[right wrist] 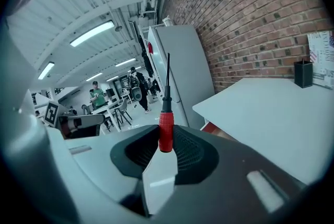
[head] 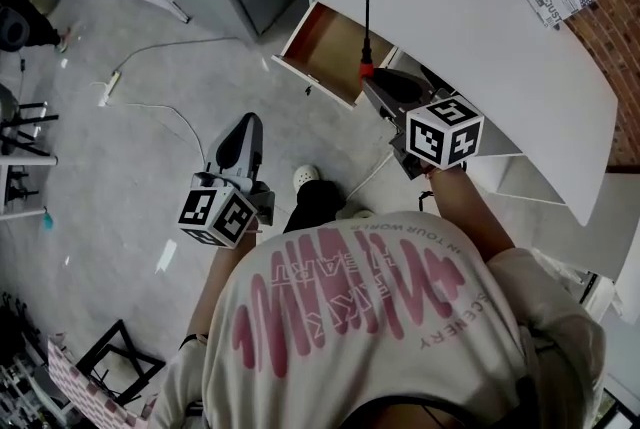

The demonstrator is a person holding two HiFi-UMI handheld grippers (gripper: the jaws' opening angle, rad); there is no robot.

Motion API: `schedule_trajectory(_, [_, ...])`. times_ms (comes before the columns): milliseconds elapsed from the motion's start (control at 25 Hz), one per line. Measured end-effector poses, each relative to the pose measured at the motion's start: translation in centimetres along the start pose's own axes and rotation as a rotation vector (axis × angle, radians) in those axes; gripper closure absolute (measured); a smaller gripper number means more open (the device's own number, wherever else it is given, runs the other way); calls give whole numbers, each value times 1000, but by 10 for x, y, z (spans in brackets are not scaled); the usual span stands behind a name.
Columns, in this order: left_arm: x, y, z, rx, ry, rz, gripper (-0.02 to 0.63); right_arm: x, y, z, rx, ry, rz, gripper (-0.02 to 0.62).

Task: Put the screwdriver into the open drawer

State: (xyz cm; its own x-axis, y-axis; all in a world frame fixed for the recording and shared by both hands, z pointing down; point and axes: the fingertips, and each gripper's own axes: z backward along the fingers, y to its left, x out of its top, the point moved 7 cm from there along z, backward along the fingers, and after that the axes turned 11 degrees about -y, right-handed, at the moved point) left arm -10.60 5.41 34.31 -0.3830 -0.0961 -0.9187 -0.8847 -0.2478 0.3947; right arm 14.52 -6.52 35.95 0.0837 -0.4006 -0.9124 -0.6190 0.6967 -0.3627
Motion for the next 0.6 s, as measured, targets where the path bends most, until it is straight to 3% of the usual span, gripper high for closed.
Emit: schedule_trajectory(600, [-23,92,-67,-11,154,63,603,-66,-56,-108,-105,164,-71,494])
